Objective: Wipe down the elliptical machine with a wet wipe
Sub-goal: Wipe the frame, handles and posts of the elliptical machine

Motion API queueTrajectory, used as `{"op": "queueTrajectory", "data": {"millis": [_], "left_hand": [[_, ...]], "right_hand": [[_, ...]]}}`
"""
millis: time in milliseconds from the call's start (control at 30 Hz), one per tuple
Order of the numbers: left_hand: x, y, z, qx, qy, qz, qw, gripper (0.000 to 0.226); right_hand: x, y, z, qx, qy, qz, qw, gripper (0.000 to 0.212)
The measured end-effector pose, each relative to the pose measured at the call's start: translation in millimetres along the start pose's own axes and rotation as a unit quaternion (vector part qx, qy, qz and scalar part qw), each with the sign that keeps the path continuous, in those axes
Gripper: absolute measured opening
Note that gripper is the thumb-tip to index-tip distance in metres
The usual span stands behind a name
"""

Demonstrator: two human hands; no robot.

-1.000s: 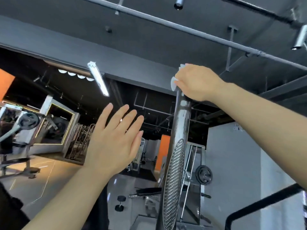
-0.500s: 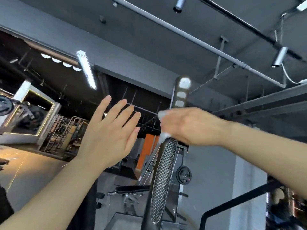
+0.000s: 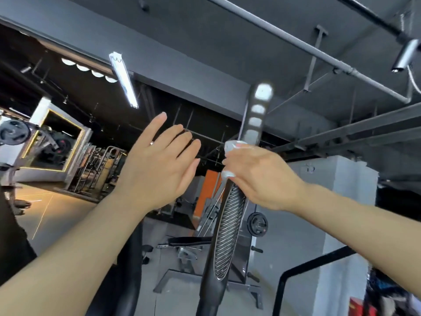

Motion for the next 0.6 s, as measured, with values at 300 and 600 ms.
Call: {"op": "queueTrajectory", "data": {"millis": [300,600], "left_hand": [[-3.8,0.0,-1.7,0.056,0.032,-0.025,0.998,0.036],[-34.9,64.1,24.6,0.167,0.064,0.107,0.978,0.046]], "right_hand": [[36.2,24.7,6.5,0.003,-0.038,0.093,0.995,0.045],[37.8,35.0,-11.1,-0.024,-0.014,0.000,1.000,0.028]]}}
Point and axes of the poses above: each hand's wrist, its own y-axis away from the middle knuckle, its own z-axis out of the back of the hand, x = y × z, the point moved 3 cm from there along -y, towards the middle knuckle, and after that the axes turned 14 degrees about y, right-handed, at the moved point
